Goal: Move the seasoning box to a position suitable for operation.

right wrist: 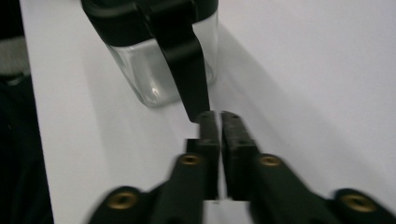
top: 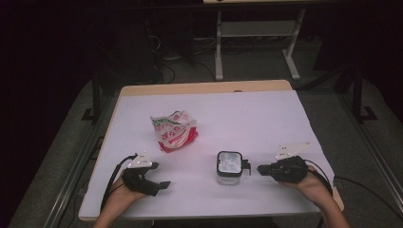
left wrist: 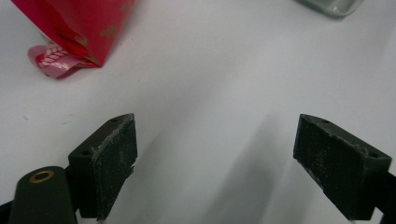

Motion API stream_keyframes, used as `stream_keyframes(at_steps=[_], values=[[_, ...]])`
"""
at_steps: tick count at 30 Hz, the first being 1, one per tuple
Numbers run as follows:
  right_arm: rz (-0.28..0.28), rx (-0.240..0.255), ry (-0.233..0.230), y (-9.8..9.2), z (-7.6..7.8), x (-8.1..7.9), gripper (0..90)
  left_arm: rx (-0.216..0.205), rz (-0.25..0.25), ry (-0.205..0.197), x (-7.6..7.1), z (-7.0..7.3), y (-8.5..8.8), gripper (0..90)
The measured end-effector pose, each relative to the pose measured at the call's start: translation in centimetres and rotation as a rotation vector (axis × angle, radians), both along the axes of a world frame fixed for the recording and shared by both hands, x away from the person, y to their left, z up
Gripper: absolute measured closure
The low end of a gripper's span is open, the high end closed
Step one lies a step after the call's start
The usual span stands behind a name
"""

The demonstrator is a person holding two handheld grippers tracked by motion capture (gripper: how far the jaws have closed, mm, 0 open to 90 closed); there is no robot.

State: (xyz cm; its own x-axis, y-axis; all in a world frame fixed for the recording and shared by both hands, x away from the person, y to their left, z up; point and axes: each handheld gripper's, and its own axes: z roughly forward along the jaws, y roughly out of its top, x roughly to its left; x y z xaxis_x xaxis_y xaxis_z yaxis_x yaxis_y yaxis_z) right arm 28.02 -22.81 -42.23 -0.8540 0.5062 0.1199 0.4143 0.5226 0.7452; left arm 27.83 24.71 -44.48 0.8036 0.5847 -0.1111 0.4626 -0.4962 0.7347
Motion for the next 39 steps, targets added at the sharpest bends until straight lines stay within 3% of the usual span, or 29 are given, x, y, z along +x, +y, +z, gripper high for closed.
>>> stream_keyframes(at_steps=[3,12,19,30,39], values=[[0.016,0.047,0.010,0.1,-0.3,-0.3,89.8,0.006,-0.004,0.000,-0.1,0.1,0.1,13.4],[0.091,0.083,0.035,1.2,-0.7,-0.3,89.7,0.011,-0.022,-0.014,-0.1,-0.2,-0.1,13.4],[0.071,0.094,0.026,1.5,-1.0,0.1,89.8,-0.031,-0.028,-0.009,-0.3,0.0,-0.4,13.4],[0.011,0.102,0.008,1.4,-1.2,1.1,89.8,-0.037,-0.054,-0.019,-0.5,0.2,-1.1,13.4],[-0.004,0.093,-0.014,1.4,-1.3,1.7,89.9,-0.030,-0.043,-0.033,-0.7,0.2,-1.6,13.5]])
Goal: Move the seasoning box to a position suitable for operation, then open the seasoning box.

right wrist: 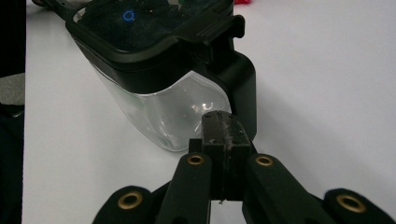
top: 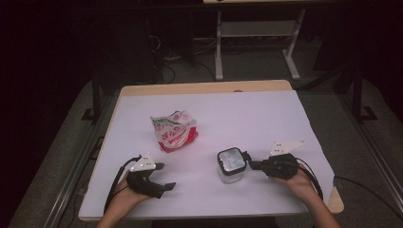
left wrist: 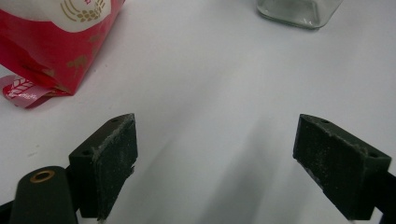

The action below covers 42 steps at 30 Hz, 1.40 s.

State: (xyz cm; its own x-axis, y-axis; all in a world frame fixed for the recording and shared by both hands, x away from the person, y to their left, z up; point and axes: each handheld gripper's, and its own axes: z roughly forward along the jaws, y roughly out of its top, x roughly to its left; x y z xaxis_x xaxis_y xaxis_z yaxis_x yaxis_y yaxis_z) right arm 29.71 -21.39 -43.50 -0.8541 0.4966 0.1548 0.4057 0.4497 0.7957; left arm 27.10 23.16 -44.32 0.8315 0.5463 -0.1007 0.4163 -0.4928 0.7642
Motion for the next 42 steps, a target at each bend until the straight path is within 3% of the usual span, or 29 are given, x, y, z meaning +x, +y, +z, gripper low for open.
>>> stream_keyframes(at_steps=[4,7,10,16,25,37,42], values=[[0.006,0.014,-0.009,-0.4,0.4,-0.5,89.8,0.011,-0.010,0.000,-0.2,0.0,-0.3,13.5],[-0.007,0.006,-0.040,-0.9,0.5,-1.1,87.8,0.017,-0.009,-0.004,-0.3,0.1,-0.4,13.5],[-0.035,0.003,-0.047,-1.7,0.5,-1.5,79.1,0.019,-0.013,-0.006,-0.3,0.1,-0.6,13.4],[-0.137,-0.005,-0.087,-2.8,0.2,-1.3,50.1,0.012,-0.026,-0.001,-0.4,0.3,-0.9,13.5],[-0.214,0.004,-0.071,-3.4,-0.5,-0.2,28.8,0.010,-0.034,0.005,-0.2,0.3,-1.0,13.5],[-0.225,0.005,-0.053,-3.6,-0.7,0.0,25.4,-0.013,-0.043,-0.003,0.0,1.1,-2.1,13.7],[-0.233,0.021,-0.047,-3.8,-0.6,0.0,25.4,-0.014,-0.072,-0.004,0.1,1.6,-3.2,13.7]])
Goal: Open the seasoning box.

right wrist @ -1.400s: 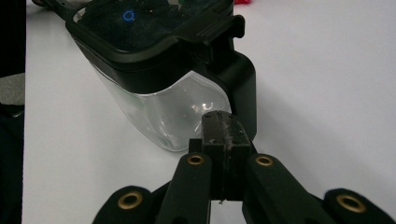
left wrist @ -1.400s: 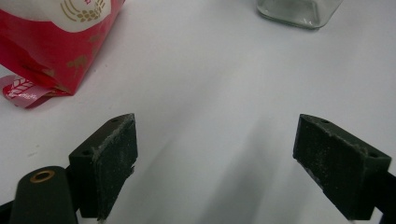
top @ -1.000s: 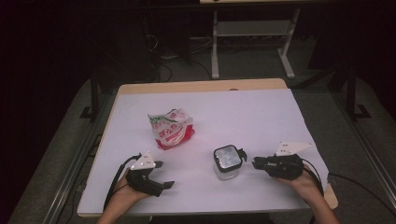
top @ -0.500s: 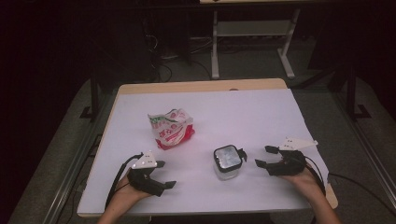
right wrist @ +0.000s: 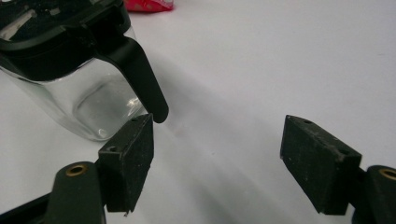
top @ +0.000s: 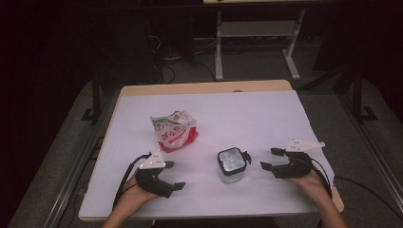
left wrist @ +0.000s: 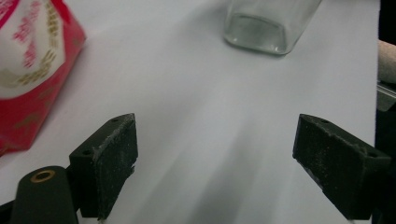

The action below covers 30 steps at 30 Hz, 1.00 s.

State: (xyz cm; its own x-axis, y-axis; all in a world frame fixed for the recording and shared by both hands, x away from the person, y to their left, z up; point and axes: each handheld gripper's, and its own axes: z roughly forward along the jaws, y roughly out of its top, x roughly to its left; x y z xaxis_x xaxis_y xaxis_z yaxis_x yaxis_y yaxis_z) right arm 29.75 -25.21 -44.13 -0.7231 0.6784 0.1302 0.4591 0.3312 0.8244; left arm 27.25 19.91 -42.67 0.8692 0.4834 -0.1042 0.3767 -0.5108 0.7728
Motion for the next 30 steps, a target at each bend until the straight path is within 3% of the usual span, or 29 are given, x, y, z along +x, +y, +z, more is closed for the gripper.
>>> stream_keyframes(at_steps=[12,30], values=[[-0.008,0.011,-0.013,-0.3,0.1,0.0,25.5,-0.001,-0.062,-0.018,1.2,1.0,-3.5,13.7],[-0.011,0.029,-0.016,-0.4,0.1,0.0,25.7,-0.048,-0.142,-0.044,2.6,1.6,-7.2,13.6]])
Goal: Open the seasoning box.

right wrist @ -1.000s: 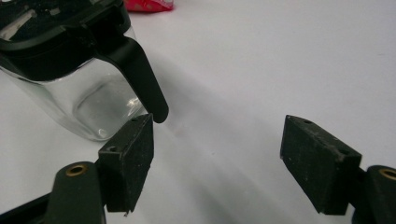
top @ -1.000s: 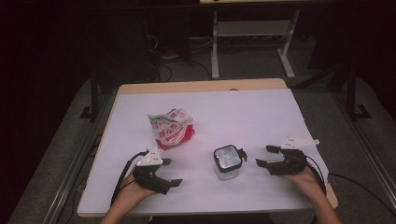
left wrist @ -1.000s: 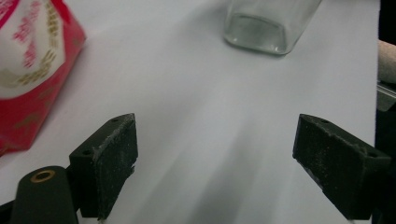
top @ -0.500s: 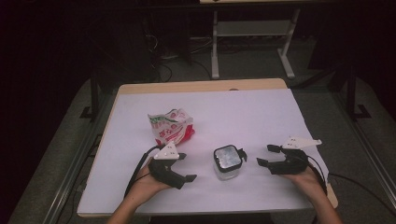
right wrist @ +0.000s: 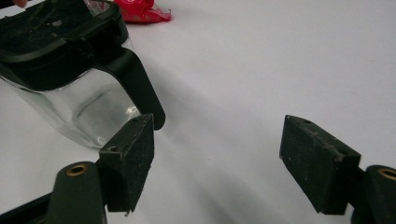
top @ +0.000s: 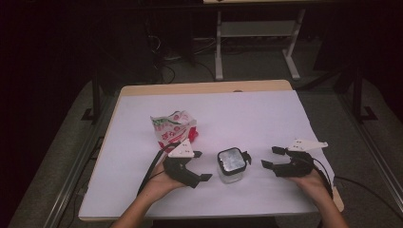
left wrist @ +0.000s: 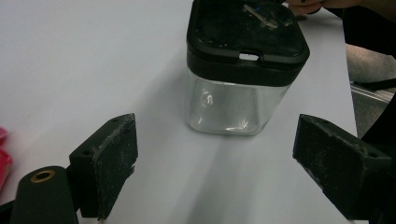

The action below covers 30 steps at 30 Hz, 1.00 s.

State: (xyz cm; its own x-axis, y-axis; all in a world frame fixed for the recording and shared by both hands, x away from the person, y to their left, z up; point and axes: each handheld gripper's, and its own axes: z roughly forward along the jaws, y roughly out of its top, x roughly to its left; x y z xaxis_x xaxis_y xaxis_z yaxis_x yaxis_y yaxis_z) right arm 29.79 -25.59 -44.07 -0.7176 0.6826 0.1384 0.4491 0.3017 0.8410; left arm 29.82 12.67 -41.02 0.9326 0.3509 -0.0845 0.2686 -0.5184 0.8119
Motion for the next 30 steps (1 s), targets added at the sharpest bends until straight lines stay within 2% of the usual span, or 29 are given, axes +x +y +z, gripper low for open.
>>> stream_keyframes(at_steps=[7,16,18,24,30], values=[[0.002,0.009,-0.005,-0.1,-0.1,0.0,25.6,-0.018,-0.057,-0.012,0.3,-0.1,-1.7,12.9],[0.005,0.016,-0.010,-0.2,-0.1,-0.1,25.6,-0.053,-0.090,-0.023,1.1,-0.4,-3.0,12.1],[0.007,0.017,-0.011,-0.2,-0.2,0.0,25.6,-0.039,-0.107,-0.016,1.2,-0.5,-3.0,12.1],[0.006,0.012,-0.011,-0.3,-0.2,-0.2,25.6,-0.058,-0.115,-0.012,1.3,-0.6,-3.2,12.1],[0.005,0.011,-0.013,-0.3,-0.2,-0.2,25.6,-0.058,-0.115,-0.015,1.2,-0.7,-3.7,12.3]])
